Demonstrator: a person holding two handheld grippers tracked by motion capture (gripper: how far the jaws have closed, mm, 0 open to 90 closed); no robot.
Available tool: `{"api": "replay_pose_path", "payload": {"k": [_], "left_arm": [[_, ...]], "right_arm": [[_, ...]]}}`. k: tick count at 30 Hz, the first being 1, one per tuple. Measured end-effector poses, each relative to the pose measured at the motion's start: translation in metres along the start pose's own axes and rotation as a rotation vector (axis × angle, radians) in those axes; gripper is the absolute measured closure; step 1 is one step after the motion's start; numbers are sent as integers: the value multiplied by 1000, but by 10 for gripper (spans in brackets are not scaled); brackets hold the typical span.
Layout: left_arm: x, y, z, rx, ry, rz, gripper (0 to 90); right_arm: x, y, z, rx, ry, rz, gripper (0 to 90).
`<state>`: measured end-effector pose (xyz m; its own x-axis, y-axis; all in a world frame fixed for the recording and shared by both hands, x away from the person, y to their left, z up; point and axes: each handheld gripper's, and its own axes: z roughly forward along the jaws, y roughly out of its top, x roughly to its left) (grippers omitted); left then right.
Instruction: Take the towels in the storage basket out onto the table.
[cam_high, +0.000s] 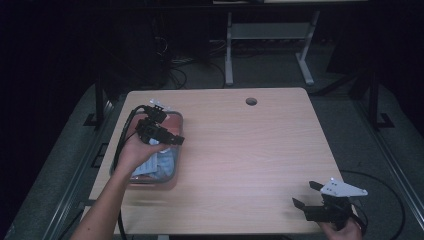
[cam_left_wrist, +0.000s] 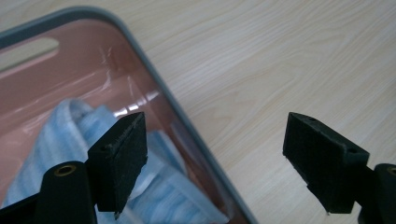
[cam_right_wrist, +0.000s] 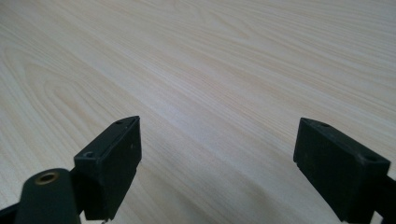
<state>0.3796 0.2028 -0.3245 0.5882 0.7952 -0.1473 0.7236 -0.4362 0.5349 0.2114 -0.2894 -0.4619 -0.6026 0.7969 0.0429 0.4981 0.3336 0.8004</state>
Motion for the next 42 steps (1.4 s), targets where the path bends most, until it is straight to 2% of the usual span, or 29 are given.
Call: {"api": "replay_pose_path", "payload": {"k": [5, 10, 11, 14, 19, 27, 33, 36, 37, 38, 40, 42], "left_arm": [[17, -10, -3, 0, 25, -39, 220], [27, -17, -4, -3, 44, -71, 221], [34, -21, -4, -4, 51, -96, 221], [39, -26, -4, 1, 67, -112, 220], [54, -37, -3, 15, 87, -164, 225], [63, -43, 4, 43, 118, -196, 234], [69, -47, 17, 94, 138, -231, 230], [69, -47, 22, 114, 151, -230, 231], [68, -46, 30, 149, 169, -222, 237], [68, -46, 30, 149, 169, -222, 248], [67, -45, 39, 200, 205, -203, 251], [66, -44, 44, 214, 222, -193, 252]], "right_arm": [[0, 0, 0, 0, -1, 2, 146], [1, 0, 1, 0, 0, -7, 146], [1, 0, 0, 1, 0, -6, 146], [1, 0, 0, -1, -1, -3, 146], [0, 0, -1, 1, -1, -1, 146], [1, 1, 1, 5, 2, -11, 146], [1, 1, 2, 4, 5, -14, 146], [1, 1, 2, 3, 6, -15, 146], [1, 1, 2, 1, 6, -17, 146], [1, 1, 2, 1, 6, -17, 146], [1, 1, 2, 2, 8, -15, 146], [2, 1, 2, 5, 11, -19, 146]]}}
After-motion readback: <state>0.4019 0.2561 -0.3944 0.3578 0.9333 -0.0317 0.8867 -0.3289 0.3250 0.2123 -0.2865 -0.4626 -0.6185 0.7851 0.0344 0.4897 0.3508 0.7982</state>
